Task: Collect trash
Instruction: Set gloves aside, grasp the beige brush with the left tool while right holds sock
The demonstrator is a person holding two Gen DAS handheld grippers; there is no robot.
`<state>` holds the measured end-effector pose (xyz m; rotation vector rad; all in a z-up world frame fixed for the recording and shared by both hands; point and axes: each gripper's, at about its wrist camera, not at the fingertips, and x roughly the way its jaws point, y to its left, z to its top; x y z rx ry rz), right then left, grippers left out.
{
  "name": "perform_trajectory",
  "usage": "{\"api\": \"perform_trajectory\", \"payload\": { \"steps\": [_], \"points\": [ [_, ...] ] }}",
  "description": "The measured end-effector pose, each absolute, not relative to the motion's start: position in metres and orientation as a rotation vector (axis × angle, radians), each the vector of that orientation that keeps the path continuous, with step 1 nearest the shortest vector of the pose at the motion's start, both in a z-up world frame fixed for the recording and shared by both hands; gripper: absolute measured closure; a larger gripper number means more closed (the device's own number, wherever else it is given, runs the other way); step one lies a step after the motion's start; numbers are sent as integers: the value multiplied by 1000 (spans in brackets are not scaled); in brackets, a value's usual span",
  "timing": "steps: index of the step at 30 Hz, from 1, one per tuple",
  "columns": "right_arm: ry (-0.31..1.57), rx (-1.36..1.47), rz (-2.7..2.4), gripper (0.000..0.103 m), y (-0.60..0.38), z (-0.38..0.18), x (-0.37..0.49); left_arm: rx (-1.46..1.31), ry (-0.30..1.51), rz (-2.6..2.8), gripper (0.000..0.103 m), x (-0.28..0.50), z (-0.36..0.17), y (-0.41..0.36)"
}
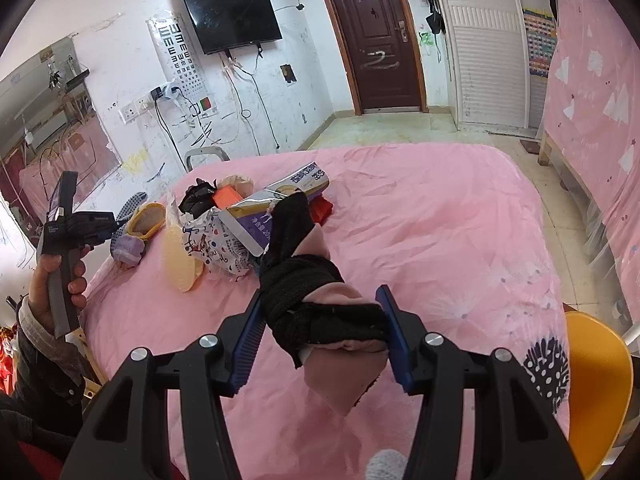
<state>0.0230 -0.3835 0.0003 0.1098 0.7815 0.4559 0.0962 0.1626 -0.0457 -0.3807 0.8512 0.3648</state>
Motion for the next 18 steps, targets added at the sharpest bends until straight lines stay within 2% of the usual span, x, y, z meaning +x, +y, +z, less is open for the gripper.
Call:
{"api": "perform_trajectory", "payload": {
  "steps": [10, 11, 13, 14, 15, 18],
  "points": [
    [772, 115, 467, 58, -387, 1, 24, -494, 891, 309, 80, 32, -43, 154],
    [770, 116, 470, 58, -387, 2, 23, -508, 891, 310, 77, 26, -44, 154],
    [765, 118, 474, 58, -389, 3, 23, -511, 905, 311, 53, 17, -44, 152],
    [762, 119, 477, 58, -389, 4, 23, -512, 902, 322, 27, 13, -44, 153],
    [760, 120, 480, 58, -389, 4, 22, -520, 889, 334, 9, 9, -43, 156],
    [749, 121, 480, 58, -390, 6, 20, -524, 845, 349, 7, -4, -33, 159]
  ]
}}
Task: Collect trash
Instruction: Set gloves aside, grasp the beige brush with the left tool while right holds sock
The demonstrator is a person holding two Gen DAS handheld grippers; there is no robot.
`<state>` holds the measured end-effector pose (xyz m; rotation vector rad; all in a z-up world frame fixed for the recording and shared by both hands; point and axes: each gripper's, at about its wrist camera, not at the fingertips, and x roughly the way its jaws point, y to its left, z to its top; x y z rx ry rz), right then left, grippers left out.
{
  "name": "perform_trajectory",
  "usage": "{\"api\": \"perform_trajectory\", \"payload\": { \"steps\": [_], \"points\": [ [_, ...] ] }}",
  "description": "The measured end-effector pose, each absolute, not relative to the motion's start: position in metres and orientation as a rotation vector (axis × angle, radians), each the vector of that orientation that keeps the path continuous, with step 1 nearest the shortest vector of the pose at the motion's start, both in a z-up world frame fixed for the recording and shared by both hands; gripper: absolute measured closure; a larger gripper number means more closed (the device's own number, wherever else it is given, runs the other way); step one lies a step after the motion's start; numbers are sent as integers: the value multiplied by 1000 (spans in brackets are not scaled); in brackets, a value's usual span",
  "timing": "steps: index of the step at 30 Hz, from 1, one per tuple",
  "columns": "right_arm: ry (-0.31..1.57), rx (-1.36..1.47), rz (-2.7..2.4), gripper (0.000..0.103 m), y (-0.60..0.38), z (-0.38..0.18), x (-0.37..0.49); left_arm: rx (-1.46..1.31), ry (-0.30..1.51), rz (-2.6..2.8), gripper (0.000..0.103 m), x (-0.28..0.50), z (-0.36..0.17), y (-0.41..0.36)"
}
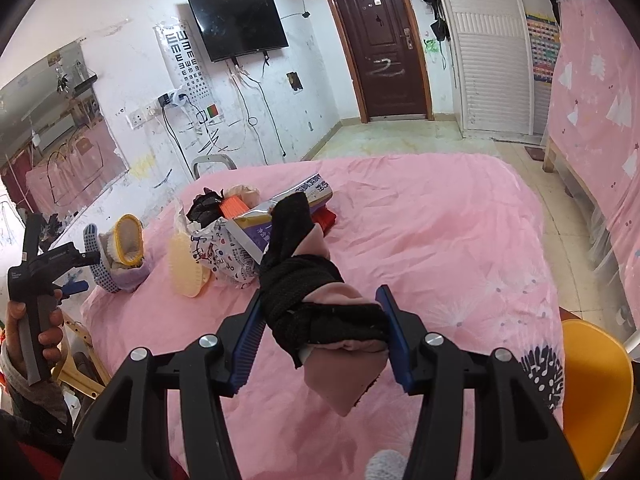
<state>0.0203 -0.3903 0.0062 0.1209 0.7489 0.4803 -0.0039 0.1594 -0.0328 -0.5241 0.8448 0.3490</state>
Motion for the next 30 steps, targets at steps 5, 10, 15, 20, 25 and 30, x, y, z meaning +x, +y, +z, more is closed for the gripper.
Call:
{"api": "perform_trajectory", "payload": {
  "steps": [5, 10, 15, 20, 25, 30],
  "points": [
    [742, 129, 465, 58, -397, 8, 19, -422, 757, 284, 7, -19, -3, 131],
    [743, 134, 456, 58, -400, 7, 20, -288, 776, -17, 7, -8, 6, 68],
    [739, 134, 446, 58, -404, 7, 19, -73, 772, -143, 13, 14, -4, 6],
    [731, 131, 432, 58, -410, 9, 18, 46, 857, -206, 13, 58, -30, -35],
    [738, 142, 411, 58, -421, 6, 22, 94, 889, -221, 6, 77, -44, -54],
    [750, 145, 404, 58, -427, 1, 28, 31, 952, -227, 8, 96, -61, -49]
  ]
}}
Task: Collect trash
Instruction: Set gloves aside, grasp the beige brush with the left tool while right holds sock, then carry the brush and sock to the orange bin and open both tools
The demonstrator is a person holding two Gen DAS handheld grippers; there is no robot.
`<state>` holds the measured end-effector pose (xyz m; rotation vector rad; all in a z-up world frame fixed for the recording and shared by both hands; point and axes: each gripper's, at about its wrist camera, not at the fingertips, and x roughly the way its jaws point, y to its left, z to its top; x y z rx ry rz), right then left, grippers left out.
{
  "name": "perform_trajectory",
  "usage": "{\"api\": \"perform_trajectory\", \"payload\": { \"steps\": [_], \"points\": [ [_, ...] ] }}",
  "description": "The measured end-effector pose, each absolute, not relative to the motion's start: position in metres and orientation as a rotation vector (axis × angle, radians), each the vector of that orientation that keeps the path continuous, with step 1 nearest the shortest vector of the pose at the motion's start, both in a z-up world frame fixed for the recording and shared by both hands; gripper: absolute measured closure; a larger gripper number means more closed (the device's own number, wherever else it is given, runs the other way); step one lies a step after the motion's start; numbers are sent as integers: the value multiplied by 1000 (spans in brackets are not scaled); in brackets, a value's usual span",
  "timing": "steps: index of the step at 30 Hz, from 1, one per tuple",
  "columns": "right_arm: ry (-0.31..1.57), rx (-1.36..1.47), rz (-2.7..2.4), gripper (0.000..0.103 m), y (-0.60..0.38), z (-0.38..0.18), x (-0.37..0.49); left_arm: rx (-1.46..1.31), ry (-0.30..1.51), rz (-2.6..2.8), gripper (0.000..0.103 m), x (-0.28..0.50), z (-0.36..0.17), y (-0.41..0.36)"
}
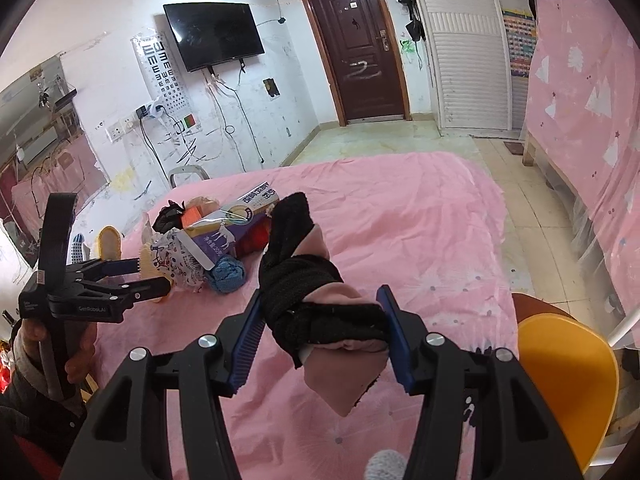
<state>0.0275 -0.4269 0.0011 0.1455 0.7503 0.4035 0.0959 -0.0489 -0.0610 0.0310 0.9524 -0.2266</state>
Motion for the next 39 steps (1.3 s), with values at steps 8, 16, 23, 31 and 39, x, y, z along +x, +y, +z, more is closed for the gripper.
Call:
{"api": "perform_trajectory", "payload": {
  "steps": [8, 16, 23, 31, 39],
  "points": [
    [760, 154, 407, 58, -430, -2, 30, 18, 954, -251, 28, 88, -65, -50],
    [722, 147, 393, 58, -443, 10, 19, 9, 862, -244, 28, 57, -28, -41],
    [686, 154, 272, 58, -491, 18, -2, 33, 772, -371, 28, 42, 14, -91],
    [726, 221, 78, 57, -575, -17, -24, 59, 798, -629, 28, 53, 29, -215],
    [780, 354, 41, 50, -633, -64, -29, 104, 947, -762, 28, 67, -6, -337]
  ]
}}
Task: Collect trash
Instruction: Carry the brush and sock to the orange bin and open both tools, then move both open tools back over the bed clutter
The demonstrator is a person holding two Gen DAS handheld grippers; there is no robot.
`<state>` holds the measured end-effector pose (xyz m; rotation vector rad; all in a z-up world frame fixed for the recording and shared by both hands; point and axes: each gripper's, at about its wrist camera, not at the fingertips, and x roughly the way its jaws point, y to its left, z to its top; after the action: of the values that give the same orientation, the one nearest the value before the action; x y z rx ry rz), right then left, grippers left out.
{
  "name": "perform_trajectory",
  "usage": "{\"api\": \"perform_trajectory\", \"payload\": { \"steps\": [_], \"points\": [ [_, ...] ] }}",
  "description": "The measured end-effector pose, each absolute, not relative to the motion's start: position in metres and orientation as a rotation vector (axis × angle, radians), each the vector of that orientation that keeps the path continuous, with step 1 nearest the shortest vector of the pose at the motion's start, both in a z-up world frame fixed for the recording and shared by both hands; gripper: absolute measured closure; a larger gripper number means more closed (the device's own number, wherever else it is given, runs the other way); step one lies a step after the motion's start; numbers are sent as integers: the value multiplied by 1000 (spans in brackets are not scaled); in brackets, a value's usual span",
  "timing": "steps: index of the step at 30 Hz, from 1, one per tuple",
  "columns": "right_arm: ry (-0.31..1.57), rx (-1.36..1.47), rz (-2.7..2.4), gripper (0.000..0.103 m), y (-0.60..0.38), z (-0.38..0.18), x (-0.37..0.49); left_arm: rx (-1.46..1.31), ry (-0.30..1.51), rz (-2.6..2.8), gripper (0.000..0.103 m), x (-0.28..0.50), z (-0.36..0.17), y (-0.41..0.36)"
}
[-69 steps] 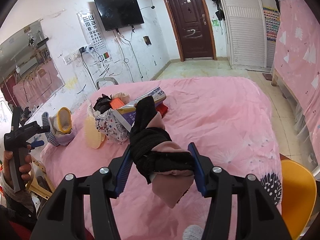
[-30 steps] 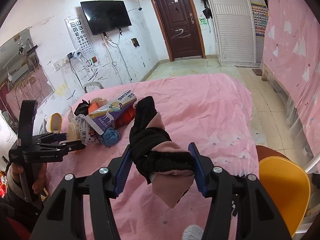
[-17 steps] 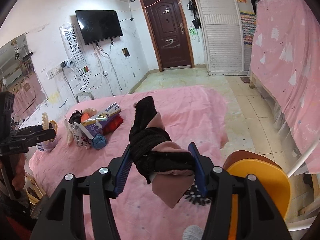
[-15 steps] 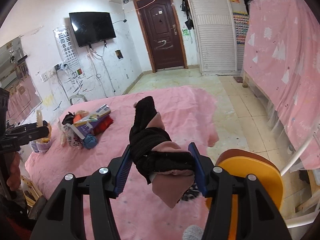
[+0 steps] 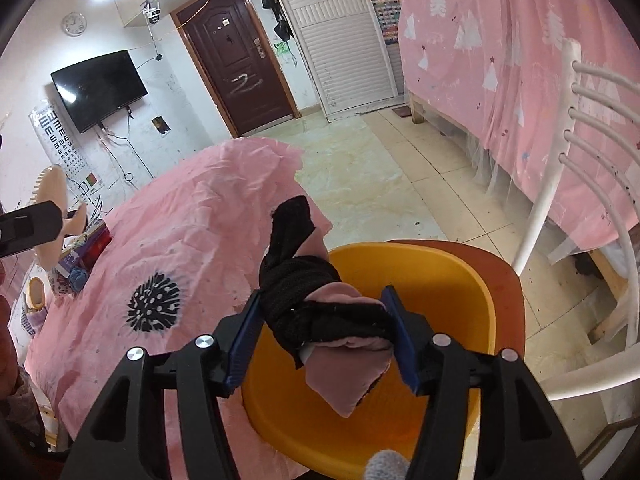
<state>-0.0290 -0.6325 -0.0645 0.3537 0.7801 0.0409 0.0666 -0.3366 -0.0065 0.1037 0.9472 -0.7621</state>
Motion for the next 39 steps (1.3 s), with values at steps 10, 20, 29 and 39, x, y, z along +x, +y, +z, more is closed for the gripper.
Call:
{"api": "perform_trajectory", "payload": {
  "steps": [10, 20, 29, 39],
  "points": [
    [729, 427, -85, 29, -679, -71, -44, 197, 1060, -850, 27, 60, -45, -420],
    [705, 435, -136, 29, -694, -61, -53, 181, 1054, -863, 13, 57, -38, -410],
    [712, 329, -70, 29, -642, -32, -32, 107, 934, -835, 11, 50, 4, -351],
    [686, 237, 33, 29, -568, 5, -9, 52, 814, -724, 10, 50, 35, -270]
  ]
}}
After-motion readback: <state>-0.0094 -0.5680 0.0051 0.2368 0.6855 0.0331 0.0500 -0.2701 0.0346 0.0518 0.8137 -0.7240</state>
